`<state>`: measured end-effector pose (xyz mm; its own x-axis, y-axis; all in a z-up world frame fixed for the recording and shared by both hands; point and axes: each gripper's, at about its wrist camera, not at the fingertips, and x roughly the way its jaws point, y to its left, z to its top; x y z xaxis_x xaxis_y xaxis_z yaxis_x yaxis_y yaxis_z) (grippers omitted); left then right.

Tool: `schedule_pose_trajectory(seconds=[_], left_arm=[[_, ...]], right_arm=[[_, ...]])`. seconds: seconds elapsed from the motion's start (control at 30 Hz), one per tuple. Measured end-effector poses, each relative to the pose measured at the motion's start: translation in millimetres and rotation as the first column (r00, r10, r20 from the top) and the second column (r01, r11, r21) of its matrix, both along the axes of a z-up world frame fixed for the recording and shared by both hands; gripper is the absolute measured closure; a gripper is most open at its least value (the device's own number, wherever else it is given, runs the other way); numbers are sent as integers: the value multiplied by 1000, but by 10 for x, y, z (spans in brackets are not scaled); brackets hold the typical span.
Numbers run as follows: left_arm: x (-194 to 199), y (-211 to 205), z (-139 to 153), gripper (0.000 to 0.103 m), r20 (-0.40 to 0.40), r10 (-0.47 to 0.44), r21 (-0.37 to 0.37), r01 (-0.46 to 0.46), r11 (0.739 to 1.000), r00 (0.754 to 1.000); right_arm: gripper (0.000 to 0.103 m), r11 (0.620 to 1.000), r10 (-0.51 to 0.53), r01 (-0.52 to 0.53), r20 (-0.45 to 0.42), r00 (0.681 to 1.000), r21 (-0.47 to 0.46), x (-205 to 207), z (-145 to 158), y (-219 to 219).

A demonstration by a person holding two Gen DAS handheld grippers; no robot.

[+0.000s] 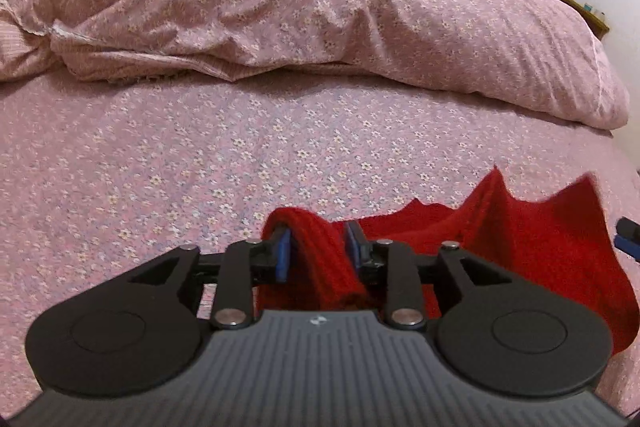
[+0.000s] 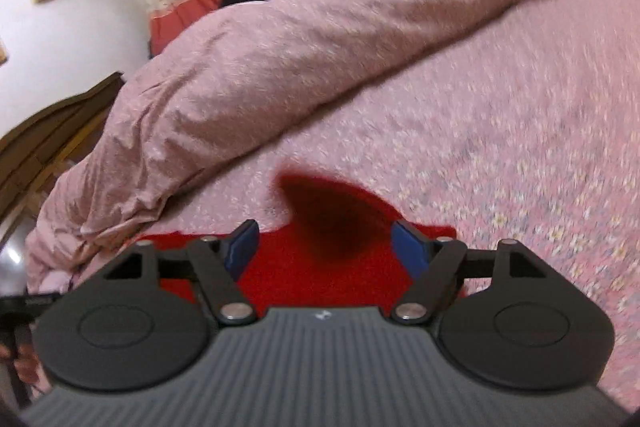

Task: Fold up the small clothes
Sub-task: 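Lift the hem with both tools and fold it over toward the collar, then open both tools and smooth the folded cardigan flat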

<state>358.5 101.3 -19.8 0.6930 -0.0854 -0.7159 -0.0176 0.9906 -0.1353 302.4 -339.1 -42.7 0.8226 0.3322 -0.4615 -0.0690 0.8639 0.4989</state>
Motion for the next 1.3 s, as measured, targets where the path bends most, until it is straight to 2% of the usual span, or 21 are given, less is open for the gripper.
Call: schedule_pose_trajectory(seconds=[0.1, 0.13, 0.2, 0.37, 0.57, 0.7, 0.8, 0.87, 0.93, 1.03, 1.1, 1.17, 1.3], left_arm=[[-61, 33, 118, 44, 36, 35, -51, -33, 998, 999], [-74, 36, 155, 39, 47, 40, -66, -36, 997, 998], [-112, 30, 246, 36, 69, 46, -84, -40, 996, 997], [-216, -107, 326, 35, 80, 9, -40, -6, 999, 997], [-332, -280, 74, 35, 45, -60, 38, 58, 998, 997], [-245, -407, -198, 35, -19, -104, 55, 105, 993, 994], [-135, -489, -399, 35, -43, -101, 117, 105, 988, 994], [-62, -553, -502, 35, -36, -90, 202, 95, 975, 995], [1, -566, -574, 32, -25, -65, 245, 69, 967, 998], [115, -454, -643, 30, -38, -6, 204, 13, 979, 999], [161, -363, -687, 29, -41, 15, 164, -8, 986, 999], [181, -326, -692, 28, -38, 16, 153, -9, 988, 999], [89, -327, -593, 28, -24, -2, 153, 6, 988, 1000]], right_arm=[[27, 998, 54, -53, 26, 998, -39, -111, 89, 74], [27, 997, 70, -68, 31, 997, -48, -127, 105, 105], [27, 993, 101, -98, 35, 994, -61, -174, 121, 173], [27, 986, 125, -124, 9, 992, -110, -229, 94, 329], [27, 961, 102, -102, -13, 995, -256, -237, 40, 473], [28, 926, 123, -122, -18, 992, -358, -120, -21, 616], [31, 888, 123, -146, -80, 989, -436, 113, -151, 739], [31, 860, 81, -124, -107, 991, -494, 258, -290, 776], [31, 833, -17, -40, -97, 995, -552, 347, -374, 792], [31, 823, -115, 48, -84, 990, -567, 423, -464, 780], [31, 804, -143, 75, -69, 987, -589, 416, -480, 808], [31, 790, -170, 105, -51, 984, -604, 411, -495, 833], [31, 802, -164, 101, -55, 985, -589, 413, -467, 812]])
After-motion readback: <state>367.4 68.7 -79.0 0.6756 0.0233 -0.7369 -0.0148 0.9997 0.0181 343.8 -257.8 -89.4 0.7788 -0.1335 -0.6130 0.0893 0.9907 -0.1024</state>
